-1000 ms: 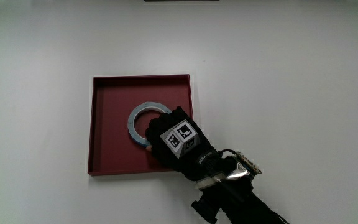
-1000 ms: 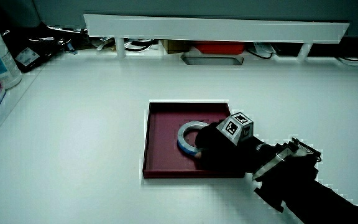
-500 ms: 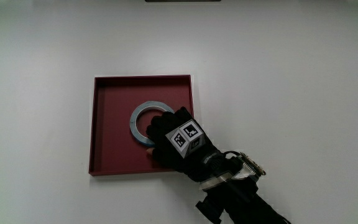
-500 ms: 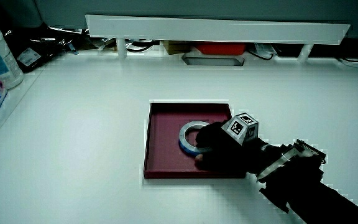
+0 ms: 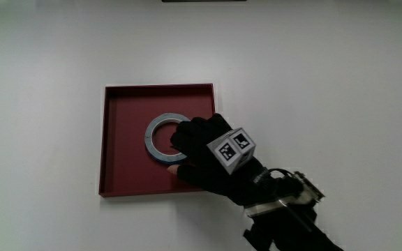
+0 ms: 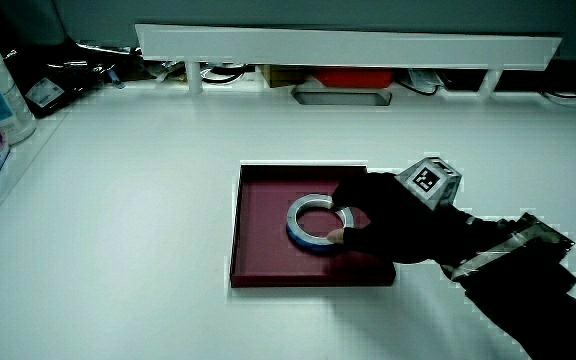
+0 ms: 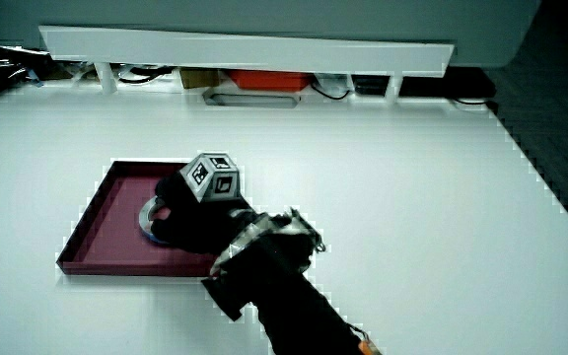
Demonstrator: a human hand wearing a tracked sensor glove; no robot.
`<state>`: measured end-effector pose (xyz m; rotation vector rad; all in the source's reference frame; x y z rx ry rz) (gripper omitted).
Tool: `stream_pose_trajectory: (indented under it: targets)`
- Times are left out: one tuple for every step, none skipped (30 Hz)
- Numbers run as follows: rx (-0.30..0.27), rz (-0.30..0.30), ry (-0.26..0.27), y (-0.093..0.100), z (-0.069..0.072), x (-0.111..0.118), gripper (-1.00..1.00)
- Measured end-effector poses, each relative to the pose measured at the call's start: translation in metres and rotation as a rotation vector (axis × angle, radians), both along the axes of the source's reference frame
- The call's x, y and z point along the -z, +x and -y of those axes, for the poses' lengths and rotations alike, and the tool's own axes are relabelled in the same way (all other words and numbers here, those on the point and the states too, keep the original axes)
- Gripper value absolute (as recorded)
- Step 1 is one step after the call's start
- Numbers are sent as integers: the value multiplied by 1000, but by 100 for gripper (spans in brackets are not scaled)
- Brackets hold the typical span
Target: Place blue tape
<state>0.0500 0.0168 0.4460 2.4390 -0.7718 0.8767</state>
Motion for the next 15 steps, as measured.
stream_pose_trajectory:
  targets:
    - [-3,21,-9,4,1,7,-91]
    - [-7,21,3,7,1,10,-94]
    - [-8,24,-1,11,2,16,-97]
    - [-8,42,-11,15,2,22,-100]
    - [-11,38,-5,18,3,27,-100]
    - [-20,41,4,23,3,29,-100]
    - [-21,39,13,27,3,32,-100]
    - [-26,35,23,31,3,35,-100]
    - [-28,36,22,35,3,39,-100]
    - [-30,38,20,40,3,43,-100]
    - [-32,39,18,44,3,47,-100]
    - [-34,41,16,48,2,51,-100]
    - [-30,25,8,53,2,56,-100]
    - [-38,32,7,57,1,59,-100]
    - [-46,39,6,61,1,63,-100]
